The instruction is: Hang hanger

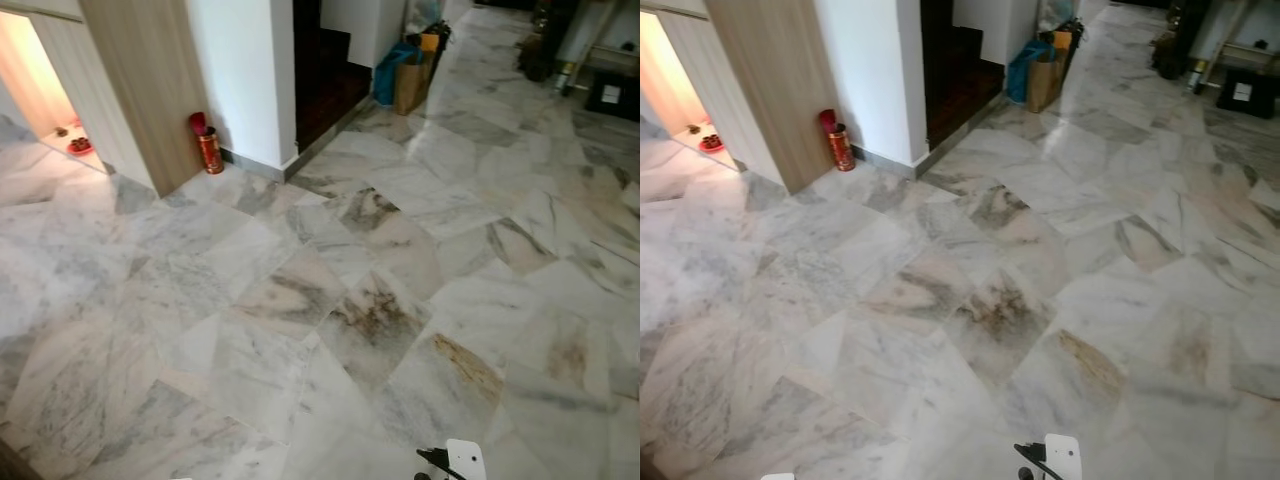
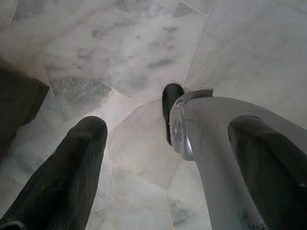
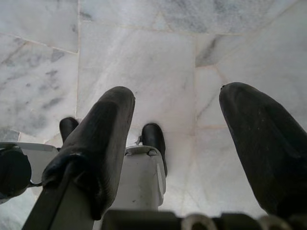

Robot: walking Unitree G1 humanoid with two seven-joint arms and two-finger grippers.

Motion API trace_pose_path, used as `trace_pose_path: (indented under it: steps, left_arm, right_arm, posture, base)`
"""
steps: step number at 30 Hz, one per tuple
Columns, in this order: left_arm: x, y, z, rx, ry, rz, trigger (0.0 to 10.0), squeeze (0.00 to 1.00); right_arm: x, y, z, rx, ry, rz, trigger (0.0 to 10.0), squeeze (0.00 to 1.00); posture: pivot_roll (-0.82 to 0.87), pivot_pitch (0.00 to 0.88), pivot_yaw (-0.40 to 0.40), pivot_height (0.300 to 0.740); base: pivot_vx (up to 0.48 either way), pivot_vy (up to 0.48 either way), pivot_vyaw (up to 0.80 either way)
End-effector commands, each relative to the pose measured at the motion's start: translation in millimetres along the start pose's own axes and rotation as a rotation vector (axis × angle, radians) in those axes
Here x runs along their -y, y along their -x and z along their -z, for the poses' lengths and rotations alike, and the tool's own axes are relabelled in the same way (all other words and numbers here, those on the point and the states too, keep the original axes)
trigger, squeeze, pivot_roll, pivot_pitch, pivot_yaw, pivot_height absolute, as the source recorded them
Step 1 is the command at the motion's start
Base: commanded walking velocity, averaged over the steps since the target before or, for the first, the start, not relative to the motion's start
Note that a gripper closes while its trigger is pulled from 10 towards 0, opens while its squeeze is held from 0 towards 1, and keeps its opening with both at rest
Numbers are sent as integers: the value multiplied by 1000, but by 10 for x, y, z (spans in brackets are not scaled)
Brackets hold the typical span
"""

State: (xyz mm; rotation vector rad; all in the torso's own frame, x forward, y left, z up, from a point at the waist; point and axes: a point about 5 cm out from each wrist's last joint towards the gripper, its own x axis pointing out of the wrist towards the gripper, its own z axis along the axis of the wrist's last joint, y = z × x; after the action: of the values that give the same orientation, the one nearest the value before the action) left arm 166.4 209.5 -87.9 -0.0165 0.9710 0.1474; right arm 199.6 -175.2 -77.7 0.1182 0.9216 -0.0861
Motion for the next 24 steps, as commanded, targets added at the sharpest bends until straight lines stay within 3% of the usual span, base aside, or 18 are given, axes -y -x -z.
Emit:
trace_pose_path:
  steps: [1,5,13,15,18,24]
  left_arm:
    - [-227,110,385,-69,253,-128,10000,0]
    - [-172,82,312,-59,239,-119,10000,0]
    - [-122,57,236,-53,154,-109,10000,0]
    - [-162,89,339,-72,136,-109,10000,0]
    - [-225,124,431,-86,159,-119,10000,0]
    - [-237,114,393,-73,190,-131,10000,0]
  right_arm:
    - [77,-4,-140,-31,132,-155,10000,0]
    - [42,-4,-105,-39,158,-161,10000,0]
    - [113,-6,-137,-27,55,-104,10000,0]
    - [124,-6,-149,-23,44,-98,10000,0]
    - [136,-7,-157,-21,32,-88,10000,0]
    - [125,-3,-110,-27,15,-81,10000,0]
  posture:
    - [280,10,-157,740]
    - [279,9,-154,740]
    - [271,4,-140,740]
    - [267,5,-140,740]
    - [262,6,-136,740]
    - [261,0,-126,740]
  base:
    - [0,0,-800]
    - [0,0,-800]
    - [0,0,-800]
    - [0,-398,-800]
    - [0,-285,-800]
    - [0,0,-800]
